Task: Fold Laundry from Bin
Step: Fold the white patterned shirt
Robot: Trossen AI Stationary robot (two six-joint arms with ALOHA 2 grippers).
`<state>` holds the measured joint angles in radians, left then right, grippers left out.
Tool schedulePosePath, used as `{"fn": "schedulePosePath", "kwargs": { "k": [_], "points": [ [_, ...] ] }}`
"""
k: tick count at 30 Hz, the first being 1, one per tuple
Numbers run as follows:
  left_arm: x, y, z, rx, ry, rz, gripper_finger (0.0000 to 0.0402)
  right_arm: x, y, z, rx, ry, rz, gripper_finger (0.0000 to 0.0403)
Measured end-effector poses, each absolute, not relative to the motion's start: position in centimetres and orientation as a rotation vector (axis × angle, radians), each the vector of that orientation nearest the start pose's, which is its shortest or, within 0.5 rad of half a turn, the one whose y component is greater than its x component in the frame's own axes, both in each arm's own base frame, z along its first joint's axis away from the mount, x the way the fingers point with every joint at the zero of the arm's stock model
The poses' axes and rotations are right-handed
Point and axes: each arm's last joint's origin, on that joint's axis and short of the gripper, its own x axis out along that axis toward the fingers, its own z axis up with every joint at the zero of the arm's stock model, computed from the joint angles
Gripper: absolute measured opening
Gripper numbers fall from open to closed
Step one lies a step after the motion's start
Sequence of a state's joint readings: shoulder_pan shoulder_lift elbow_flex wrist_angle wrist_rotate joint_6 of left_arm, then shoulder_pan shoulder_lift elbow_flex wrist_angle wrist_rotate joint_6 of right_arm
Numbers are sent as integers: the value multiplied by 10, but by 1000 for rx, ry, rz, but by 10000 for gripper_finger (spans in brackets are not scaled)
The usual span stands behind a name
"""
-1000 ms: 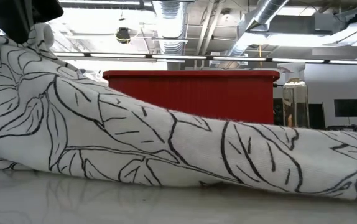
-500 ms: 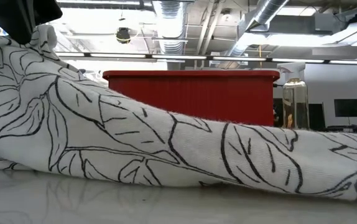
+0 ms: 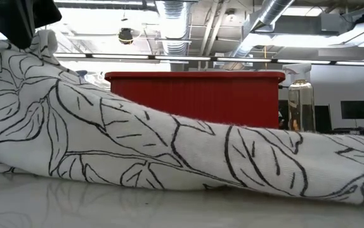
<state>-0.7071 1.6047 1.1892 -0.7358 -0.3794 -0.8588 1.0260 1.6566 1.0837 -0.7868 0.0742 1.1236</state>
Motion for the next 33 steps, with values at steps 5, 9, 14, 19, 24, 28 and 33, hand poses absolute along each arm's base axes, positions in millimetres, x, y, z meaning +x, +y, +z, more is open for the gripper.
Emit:
{"fn": "schedulePosePath", "kwargs": {
  "k": [5, 9, 14, 19, 24, 28, 33],
  "points": [
    [247, -197, 237, -183, 1004, 148, 0, 154, 255, 180, 196, 1408, 45, 219],
    [247, -197, 237, -182, 1005, 150, 0, 154, 251, 174, 196, 1426, 40, 219],
    [247, -196, 237, -177, 1008, 153, 0, 154, 252, 169, 233, 1422, 75, 215],
    [246, -196, 237, -167, 1002, 164, 0, 154, 253, 168, 228, 1425, 84, 186],
    [247, -195, 237, -164, 998, 170, 0, 154, 252, 168, 225, 1427, 82, 123],
    [247, -195, 237, -157, 998, 167, 0, 154, 252, 168, 221, 1429, 81, 85],
    [247, -195, 237, -152, 991, 174, 0, 154, 251, 168, 214, 1458, 94, 48]
  ]
}}
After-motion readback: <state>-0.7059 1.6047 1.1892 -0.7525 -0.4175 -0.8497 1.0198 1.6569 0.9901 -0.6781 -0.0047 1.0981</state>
